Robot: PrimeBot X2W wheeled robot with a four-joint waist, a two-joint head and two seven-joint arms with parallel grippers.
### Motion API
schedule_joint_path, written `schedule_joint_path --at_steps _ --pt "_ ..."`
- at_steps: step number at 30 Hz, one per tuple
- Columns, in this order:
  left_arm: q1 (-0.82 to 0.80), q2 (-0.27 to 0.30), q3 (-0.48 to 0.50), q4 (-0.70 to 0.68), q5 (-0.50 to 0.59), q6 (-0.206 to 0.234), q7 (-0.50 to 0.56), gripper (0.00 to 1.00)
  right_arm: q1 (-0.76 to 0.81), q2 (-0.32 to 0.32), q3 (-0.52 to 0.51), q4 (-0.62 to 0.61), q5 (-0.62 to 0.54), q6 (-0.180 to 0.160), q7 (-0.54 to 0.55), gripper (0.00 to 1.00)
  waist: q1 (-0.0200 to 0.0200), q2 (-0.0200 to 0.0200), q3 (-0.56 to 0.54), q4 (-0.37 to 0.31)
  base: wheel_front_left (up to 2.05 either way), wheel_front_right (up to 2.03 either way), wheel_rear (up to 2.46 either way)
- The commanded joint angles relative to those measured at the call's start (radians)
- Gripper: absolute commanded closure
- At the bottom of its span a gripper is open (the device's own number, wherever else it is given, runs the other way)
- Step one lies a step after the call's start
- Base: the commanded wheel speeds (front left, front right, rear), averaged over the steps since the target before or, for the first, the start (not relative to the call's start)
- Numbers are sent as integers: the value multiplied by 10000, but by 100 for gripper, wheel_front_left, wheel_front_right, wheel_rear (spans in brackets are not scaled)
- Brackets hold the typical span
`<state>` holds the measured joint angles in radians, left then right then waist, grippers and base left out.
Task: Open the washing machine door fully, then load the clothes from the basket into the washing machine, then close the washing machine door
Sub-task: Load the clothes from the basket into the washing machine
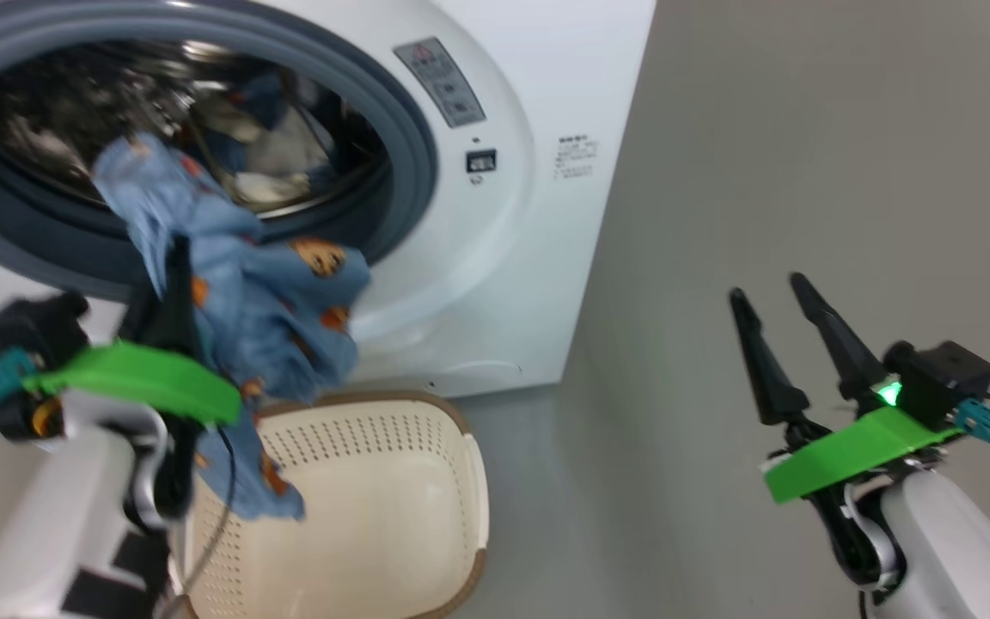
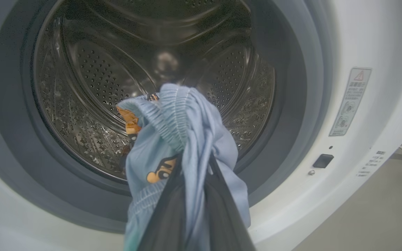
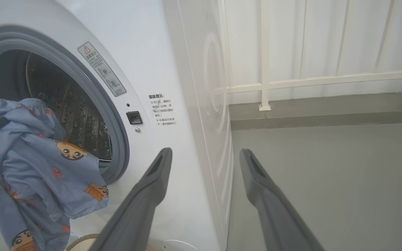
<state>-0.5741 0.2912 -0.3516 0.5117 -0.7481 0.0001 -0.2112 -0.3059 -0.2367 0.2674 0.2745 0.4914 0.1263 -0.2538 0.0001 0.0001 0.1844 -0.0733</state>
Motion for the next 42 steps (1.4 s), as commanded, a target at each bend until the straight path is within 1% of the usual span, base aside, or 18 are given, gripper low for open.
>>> schedule_joint_path --at_steps 1,6,7,16,26,28,30,31,32,35,37,38,39,40,42 --pt "-993 451 351 330 144 -127 -70 100 -378 58 368 -400 -144 44 -80 0 -1 -1 887 -607 0 0 0" --pt "-2509 718 489 1720 370 -384 -240 100 -790 248 510 -630 -301 44 -80 0 -1 -1 1817 -1140 0 0 0" --pt "-2509 718 489 1720 370 -384 -240 100 -790 248 510 -630 -301 44 -80 0 -1 -1 1817 -1140 0 0 0" --pt "-4776 1138 555 3753 804 -636 -414 100 -1065 583 499 -1072 -610 44 -80 0 -1 -1 3381 -1792 0 0 0" --pt "-7160 1684 367 5145 1418 -839 -483 100 -1262 816 549 -1486 -908 44 -80 0 -1 -1 4795 -2268 0 0 0" --pt "-7549 1781 418 5243 1505 -821 -494 100 -1239 856 520 -1513 -948 44 -80 0 -1 -1 4952 -2326 0 0 0" --pt "-7932 1908 569 5018 1650 -717 -499 100 -1212 885 488 -1542 -986 44 -80 0 -1 -1 5098 -2355 0 0 0" --pt "-8082 1962 710 4783 1732 -633 -500 100 -1205 900 471 -1564 -1005 44 -80 0 -1 -1 5158 -2357 0 0 0" --pt "-8232 2034 1117 4084 1952 -391 -502 100 -1209 933 439 -1588 -1041 44 -80 0 -1 -1 5238 -2346 0 0 0" --pt "-8004 1981 1803 3106 2348 -98 -503 100 -1256 1006 452 -1545 -1089 44 -80 0 -1 -1 5249 -2325 0 0 0" --pt "-7682 1827 2098 2963 2550 -39 -503 100 -1291 1030 482 -1481 -1096 44 -80 0 -1 -1 5174 -2292 0 0 0" --pt "-7538 1720 2180 3097 2589 -46 -504 87 -1301 1030 496 -1444 -1095 44 -80 0 -1 -1 5124 -2271 0 0 0" --pt "-7457 1631 2243 3228 2626 -72 -504 53 -1313 1022 510 -1412 -1093 44 -80 0 -1 -1 5081 -2248 0 0 0" --pt "-7398 1574 2279 3291 2732 -73 -504 0 -1327 1009 520 -1386 -1091 44 -80 0 -1 -1 5038 -2216 0 0 0" --pt "-7237 1405 2278 3619 2838 -139 -504 0 -1344 981 521 -1326 -1087 44 -80 0 -1 -1 4936 -2144 0 0 0"
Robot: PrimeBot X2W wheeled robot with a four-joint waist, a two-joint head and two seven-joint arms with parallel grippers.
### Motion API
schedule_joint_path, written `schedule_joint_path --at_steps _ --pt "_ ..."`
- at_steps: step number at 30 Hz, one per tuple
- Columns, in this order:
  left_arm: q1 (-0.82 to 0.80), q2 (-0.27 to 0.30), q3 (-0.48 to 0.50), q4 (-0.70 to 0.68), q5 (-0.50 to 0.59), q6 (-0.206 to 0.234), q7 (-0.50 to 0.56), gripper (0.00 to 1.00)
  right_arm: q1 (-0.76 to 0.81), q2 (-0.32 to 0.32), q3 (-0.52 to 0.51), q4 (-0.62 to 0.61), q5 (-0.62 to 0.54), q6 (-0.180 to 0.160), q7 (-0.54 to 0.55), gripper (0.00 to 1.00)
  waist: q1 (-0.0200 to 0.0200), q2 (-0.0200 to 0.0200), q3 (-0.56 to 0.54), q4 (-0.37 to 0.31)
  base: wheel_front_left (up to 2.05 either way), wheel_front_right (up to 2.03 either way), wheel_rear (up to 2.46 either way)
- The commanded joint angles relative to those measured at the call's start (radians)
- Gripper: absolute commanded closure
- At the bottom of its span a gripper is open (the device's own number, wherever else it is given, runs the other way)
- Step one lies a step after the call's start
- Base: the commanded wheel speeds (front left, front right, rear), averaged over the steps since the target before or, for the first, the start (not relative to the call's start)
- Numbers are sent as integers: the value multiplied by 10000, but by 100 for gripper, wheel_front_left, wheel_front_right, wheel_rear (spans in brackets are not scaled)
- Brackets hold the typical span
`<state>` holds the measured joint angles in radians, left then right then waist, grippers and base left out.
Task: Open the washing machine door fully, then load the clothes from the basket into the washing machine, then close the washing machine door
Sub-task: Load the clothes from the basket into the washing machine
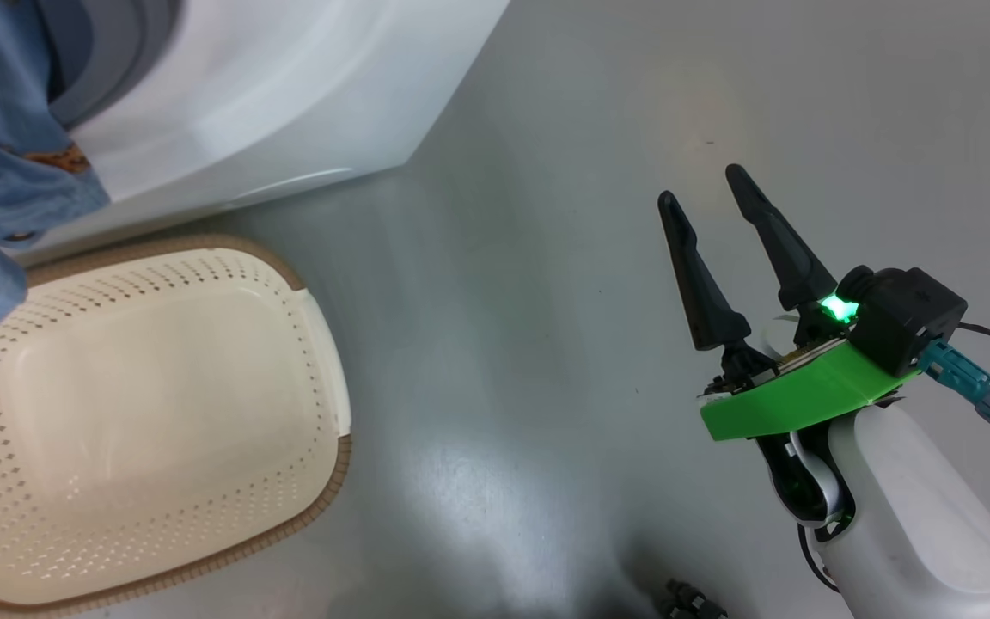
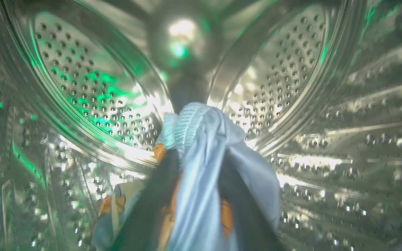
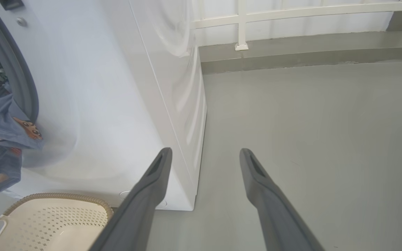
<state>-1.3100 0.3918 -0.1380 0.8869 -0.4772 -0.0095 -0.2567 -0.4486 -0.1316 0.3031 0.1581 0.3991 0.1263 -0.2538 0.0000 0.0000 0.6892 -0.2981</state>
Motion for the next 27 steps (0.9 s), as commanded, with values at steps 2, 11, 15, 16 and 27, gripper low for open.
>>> schedule_joint_path --at_steps 2,11,15,16,27 --pt "181 284 131 216 194 -157 -50 0 57 -103 191 -117 -156 44 -80 0 0 0 -229 162 0 0 0" --pt "750 -22 315 893 318 -591 -50 0 9 -242 237 126 -67 44 -80 0 0 0 -923 469 0 0 0" --pt "1280 -188 493 837 384 -730 -50 0 -20 -318 303 267 45 44 -80 0 0 0 -1431 630 0 0 0" --pt "1426 -231 544 801 401 -757 -50 0 -18 -330 315 305 79 44 -80 0 0 0 -1562 669 0 0 0" --pt "3356 -784 830 115 734 -1091 -51 0 296 -504 300 730 450 44 -80 0 0 0 -3083 1260 0 0 0"
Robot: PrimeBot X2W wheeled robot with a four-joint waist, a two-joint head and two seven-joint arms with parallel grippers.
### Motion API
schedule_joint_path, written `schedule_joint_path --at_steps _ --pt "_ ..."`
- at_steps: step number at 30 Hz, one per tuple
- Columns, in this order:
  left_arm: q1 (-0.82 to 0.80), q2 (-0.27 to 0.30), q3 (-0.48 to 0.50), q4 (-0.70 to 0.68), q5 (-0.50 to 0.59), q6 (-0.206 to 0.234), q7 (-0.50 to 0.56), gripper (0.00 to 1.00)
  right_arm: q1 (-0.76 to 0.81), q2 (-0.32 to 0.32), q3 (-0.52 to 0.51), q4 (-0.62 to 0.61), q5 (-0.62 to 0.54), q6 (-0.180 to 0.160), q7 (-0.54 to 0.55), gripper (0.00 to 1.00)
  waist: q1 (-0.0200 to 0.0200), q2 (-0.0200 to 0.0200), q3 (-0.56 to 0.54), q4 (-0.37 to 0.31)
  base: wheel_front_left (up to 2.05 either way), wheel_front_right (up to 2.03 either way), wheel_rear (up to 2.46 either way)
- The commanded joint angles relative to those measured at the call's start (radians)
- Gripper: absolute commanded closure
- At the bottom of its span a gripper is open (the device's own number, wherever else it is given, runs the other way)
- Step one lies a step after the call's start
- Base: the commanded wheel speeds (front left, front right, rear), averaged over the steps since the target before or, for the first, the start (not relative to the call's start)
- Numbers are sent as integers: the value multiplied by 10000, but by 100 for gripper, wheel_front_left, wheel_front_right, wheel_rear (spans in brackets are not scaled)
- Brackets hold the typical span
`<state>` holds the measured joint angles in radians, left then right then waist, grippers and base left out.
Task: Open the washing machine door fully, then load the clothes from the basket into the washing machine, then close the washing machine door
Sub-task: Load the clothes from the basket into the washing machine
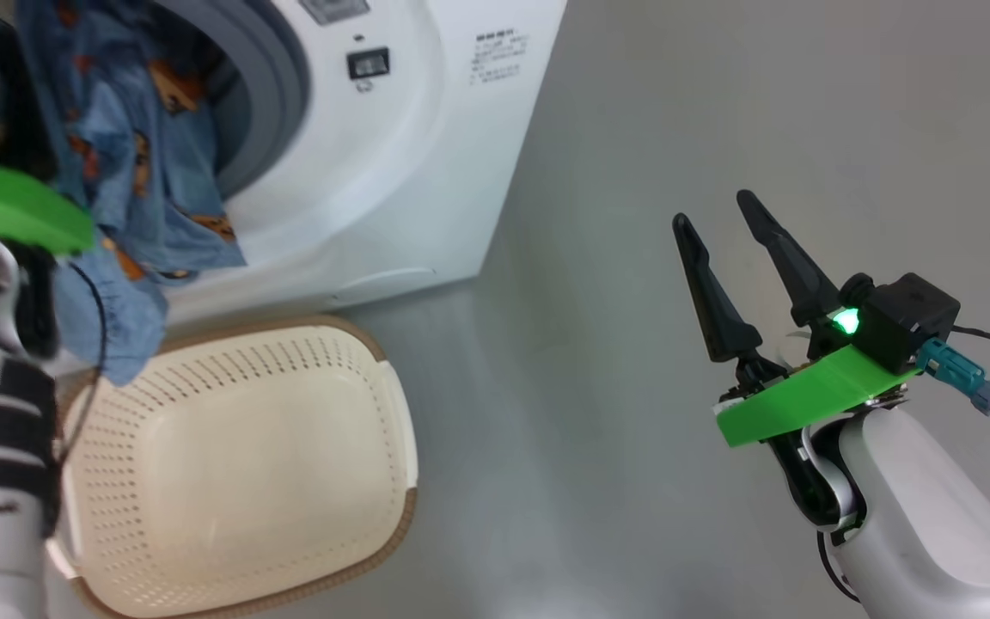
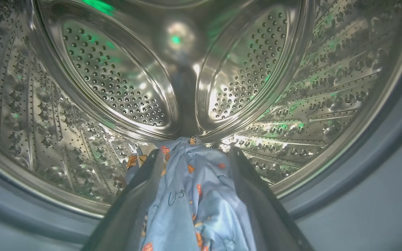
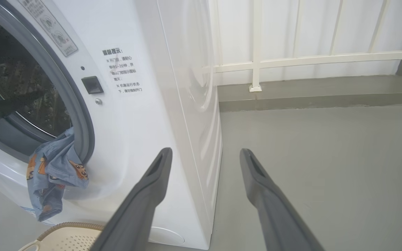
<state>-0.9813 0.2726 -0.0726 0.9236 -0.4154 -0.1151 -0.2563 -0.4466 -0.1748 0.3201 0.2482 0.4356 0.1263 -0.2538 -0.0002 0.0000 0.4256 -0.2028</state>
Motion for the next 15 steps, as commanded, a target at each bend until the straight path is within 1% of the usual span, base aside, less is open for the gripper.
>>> schedule_joint_path --at_steps 1,15 --pt "236 366 191 -319 124 -54 -55 0 321 -94 116 -150 116 44 -80 0 2 0 -575 359 0 0 0" --pt "3323 -431 247 -2108 141 -150 -55 0 1113 -442 17 158 587 44 -80 0 2 0 -2576 1027 0 0 0"
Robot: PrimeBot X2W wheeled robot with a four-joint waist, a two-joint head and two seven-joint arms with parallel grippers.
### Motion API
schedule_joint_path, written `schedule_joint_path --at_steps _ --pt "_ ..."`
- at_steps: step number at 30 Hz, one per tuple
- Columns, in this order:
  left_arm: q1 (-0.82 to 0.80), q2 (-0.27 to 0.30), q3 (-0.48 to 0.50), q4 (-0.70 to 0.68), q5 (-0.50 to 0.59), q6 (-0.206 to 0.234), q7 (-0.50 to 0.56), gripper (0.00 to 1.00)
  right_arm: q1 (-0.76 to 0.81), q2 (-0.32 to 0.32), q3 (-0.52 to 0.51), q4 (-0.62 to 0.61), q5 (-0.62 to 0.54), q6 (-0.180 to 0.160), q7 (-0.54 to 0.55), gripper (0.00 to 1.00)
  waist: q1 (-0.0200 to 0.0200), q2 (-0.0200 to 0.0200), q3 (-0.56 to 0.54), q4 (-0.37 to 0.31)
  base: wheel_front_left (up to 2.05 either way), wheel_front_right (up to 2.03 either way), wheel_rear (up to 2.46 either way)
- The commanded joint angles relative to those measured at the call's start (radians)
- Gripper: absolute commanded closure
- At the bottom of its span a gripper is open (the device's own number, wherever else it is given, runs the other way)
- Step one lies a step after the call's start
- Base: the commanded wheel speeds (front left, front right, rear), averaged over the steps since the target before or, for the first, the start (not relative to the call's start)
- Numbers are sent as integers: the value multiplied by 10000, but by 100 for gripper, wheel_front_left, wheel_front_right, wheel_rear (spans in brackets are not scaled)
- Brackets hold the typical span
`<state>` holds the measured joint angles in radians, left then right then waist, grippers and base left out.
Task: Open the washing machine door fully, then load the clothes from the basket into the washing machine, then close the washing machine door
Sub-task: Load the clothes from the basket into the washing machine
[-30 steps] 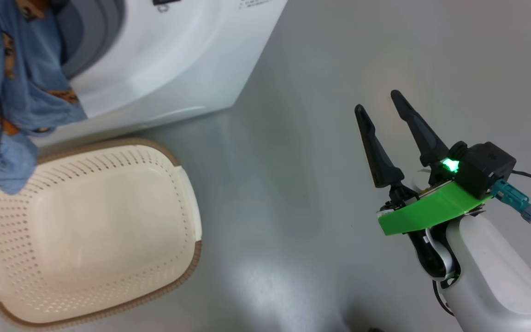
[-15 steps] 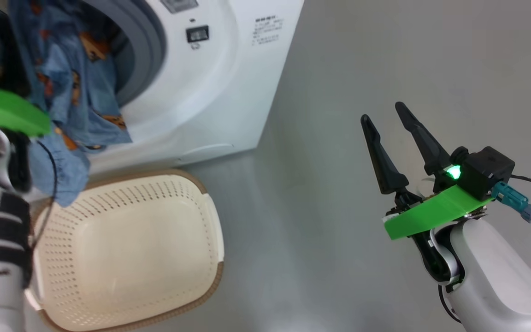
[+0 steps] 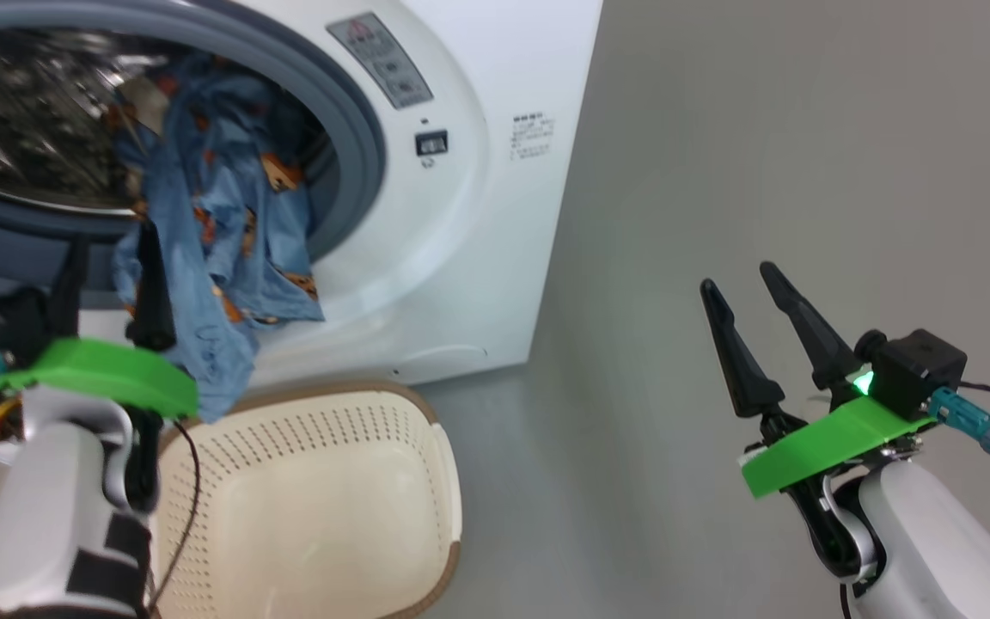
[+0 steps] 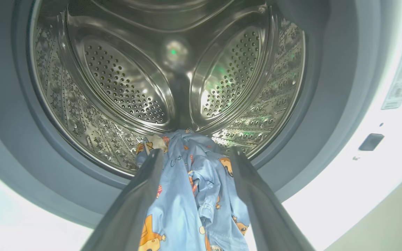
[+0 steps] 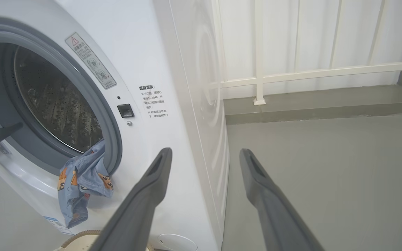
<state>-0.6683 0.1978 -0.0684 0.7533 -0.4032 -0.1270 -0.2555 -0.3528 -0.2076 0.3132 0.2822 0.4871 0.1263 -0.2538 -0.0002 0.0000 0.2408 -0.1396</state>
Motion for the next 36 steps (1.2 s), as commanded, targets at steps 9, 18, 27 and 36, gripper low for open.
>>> schedule_joint_path --at_steps 9,18,27,36 --pt "1918 175 140 -1863 -21 -34 -62 0 622 -310 40 -140 279 44 -80 0 2 0 -1373 743 0 0 0" --pt "3288 53 449 -3269 -48 84 -63 0 906 -413 -130 -210 323 44 -80 0 2 0 -1596 1028 0 0 0" --pt "4017 -181 339 -3925 -59 242 -63 0 1017 -513 -77 -219 362 44 -80 0 2 0 -1681 1310 0 0 0" --pt "4268 -253 322 -4146 -100 349 -63 0 993 -677 55 -188 423 44 -80 0 2 0 -1725 1372 0 0 0"
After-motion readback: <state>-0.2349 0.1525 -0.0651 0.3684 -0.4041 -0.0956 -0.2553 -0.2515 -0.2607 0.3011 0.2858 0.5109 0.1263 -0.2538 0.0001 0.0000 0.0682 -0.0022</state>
